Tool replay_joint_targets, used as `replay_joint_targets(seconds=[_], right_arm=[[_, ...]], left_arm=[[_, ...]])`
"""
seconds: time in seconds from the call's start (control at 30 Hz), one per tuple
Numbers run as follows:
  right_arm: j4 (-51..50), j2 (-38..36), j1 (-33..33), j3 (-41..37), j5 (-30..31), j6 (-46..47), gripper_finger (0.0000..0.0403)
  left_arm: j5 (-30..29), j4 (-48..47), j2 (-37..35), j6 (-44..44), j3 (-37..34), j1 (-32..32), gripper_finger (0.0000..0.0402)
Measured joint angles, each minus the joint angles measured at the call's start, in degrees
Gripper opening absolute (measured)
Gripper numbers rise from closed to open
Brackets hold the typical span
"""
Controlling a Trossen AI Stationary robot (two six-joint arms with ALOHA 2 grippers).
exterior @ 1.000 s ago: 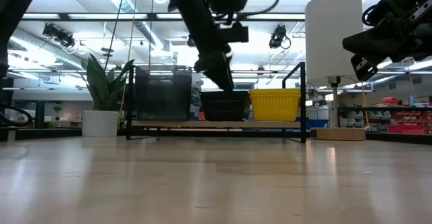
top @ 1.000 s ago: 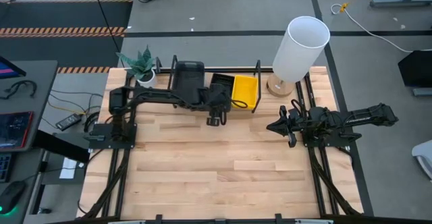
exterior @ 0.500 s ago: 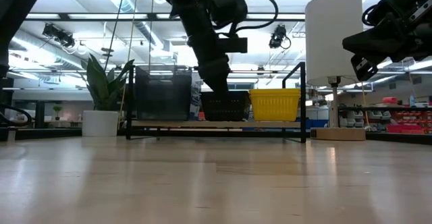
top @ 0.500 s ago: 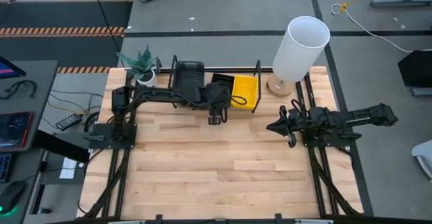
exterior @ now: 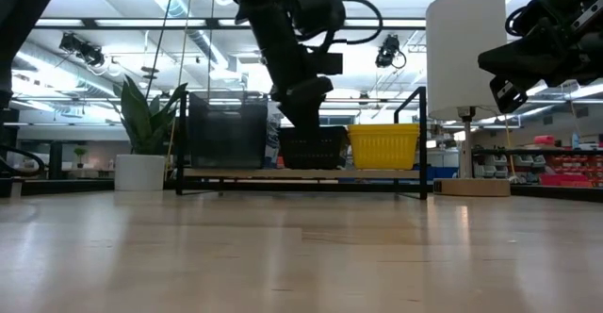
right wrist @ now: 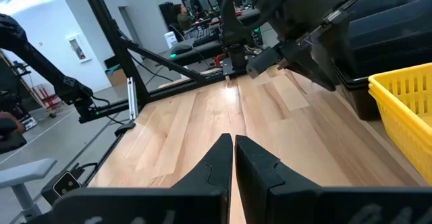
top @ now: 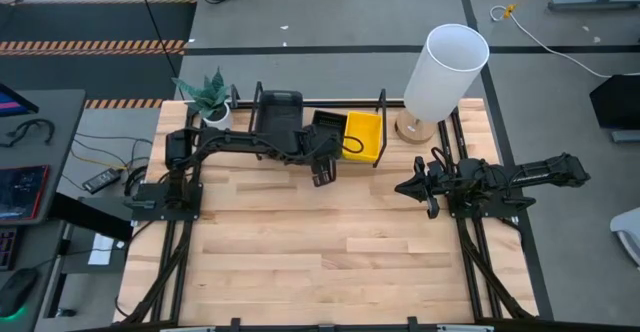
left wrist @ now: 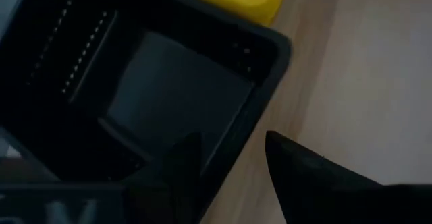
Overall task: Stack baskets on shelf by color
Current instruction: Adjust the black bin on the shelf
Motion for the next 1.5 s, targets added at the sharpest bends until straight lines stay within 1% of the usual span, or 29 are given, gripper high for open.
replay_joint_targets(seconds=[0.23, 0.37, 0.47, 0.67, 0.77, 0.87, 0.97, 1.13, 1.23, 1.4, 1.5], right_arm=[[0.0, 0.0, 0.0, 0.0, 0.0, 0.0, 0.0025], [0.0, 0.0, 0.0, 0.0, 0.0, 0.0, 0.0025], [0.0, 0.0, 0.0, 0.0, 0.0, 0.0, 0.0025], [0.0, 0.0, 0.0, 0.0, 0.0, 0.0, 0.0025], [0.0, 0.0, 0.0, 0.0, 0.0, 0.0, 0.0025], [0.0, 0.0, 0.0, 0.0, 0.0, 0.0, 0.0025], [0.0, 0.0, 0.0, 0.0, 0.0, 0.0, 0.0025], [0.0, 0.0, 0.0, 0.0, 0.0, 0.0, 0.0025], [0.0, 0.0, 0.0, 0.0, 0.0, 0.0, 0.0025], [0.0, 0.0, 0.0, 0.0, 0.0, 0.0, 0.0025], [0.0, 0.0, 0.0, 0.0, 0.0, 0.0, 0.0025]], left_arm=[[0.0, -1.1, 0.0, -7.9, 0.0, 0.0, 0.0171], [0.0, -0.9, -0.1, -10.9, 0.1, 0.0, 0.0168], [0.0, -0.8, -0.1, -12.3, 0.1, 0.0, 0.0152], [-0.8, -0.3, -0.1, -12.4, 0.1, 0.0, 0.0104], [-0.8, -0.4, -0.1, -10.3, 0.1, 0.0, 0.0085], [-0.9, -0.7, -0.1, -8.7, 0.1, 0.0, 0.0077], [-1.0, -1.3, -0.1, -8.3, 0.1, 0.0, 0.0086], [-1.5, -1.8, -0.1, -4.3, 0.0, 0.0, 0.0123], [-3.6, -2.2, -0.6, -1.3, 0.0, 0.0, 0.0139], [-7.1, -4.0, -1.1, 4.3, 0.6, 0.0, 0.0151], [-7.3, -4.2, -1.1, 6.1, 1.3, -0.3, 0.0153]])
